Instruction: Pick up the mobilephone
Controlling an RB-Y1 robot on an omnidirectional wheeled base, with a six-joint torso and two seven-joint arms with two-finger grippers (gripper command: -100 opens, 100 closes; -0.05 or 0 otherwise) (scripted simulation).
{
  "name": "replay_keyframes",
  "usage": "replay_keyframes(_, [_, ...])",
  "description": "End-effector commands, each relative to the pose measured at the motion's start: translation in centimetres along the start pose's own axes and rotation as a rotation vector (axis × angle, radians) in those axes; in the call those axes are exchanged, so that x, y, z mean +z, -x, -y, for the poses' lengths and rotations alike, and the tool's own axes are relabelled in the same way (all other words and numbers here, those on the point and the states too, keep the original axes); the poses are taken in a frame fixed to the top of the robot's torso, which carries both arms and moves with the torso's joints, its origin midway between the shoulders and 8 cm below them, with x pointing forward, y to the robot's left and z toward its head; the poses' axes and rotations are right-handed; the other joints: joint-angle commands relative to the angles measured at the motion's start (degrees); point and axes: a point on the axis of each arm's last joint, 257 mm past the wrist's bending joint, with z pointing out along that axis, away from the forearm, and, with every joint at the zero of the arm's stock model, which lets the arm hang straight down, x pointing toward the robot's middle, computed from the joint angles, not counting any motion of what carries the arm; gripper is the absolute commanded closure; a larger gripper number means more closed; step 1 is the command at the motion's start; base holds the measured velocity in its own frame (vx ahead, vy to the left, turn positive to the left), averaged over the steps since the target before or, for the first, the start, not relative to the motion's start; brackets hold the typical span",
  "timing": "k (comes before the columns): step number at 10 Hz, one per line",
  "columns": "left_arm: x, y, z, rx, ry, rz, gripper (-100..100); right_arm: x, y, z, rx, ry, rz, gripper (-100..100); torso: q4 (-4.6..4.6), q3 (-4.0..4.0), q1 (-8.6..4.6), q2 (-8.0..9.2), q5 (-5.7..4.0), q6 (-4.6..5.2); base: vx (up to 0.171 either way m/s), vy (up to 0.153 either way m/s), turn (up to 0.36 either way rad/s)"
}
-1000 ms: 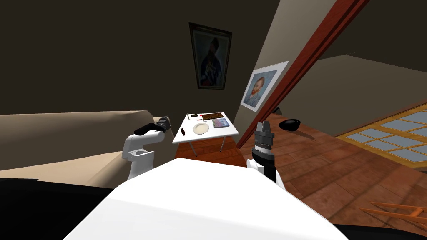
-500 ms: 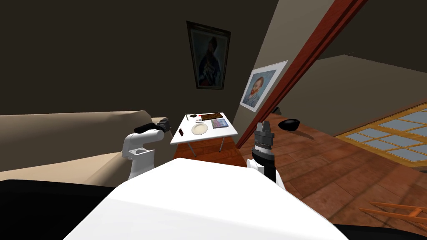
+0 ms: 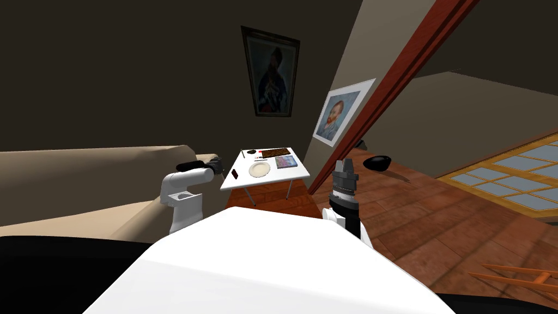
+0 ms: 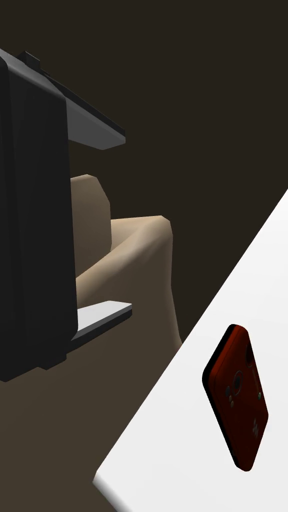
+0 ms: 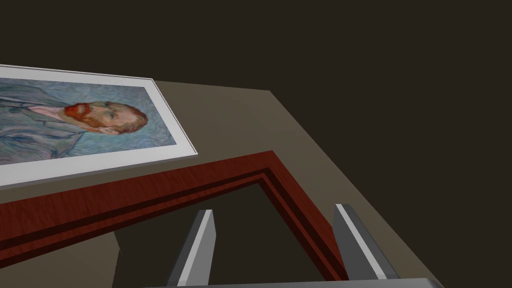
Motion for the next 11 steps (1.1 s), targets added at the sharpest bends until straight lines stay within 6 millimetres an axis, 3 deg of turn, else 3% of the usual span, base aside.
replay_keyframes(1, [0.2,-0.1,-0.9,-0.003,0.046,-0.005,-100,0.0,0.0,0.0,0.0,0.0,0.0,0,0.0,0.0,0.0,0.0,0.0,0.0,0.02,-0.016,-0.017])
replay_keyframes(11, [-0.2,-0.7,-5.8,0.0,0.284,-0.032,-100,0.0,0.0,0.0,0.0,0.0,0.0,0,-0.01,-0.02,0.02,-0.03,0.01,0.0,0.021,-0.008,-0.009])
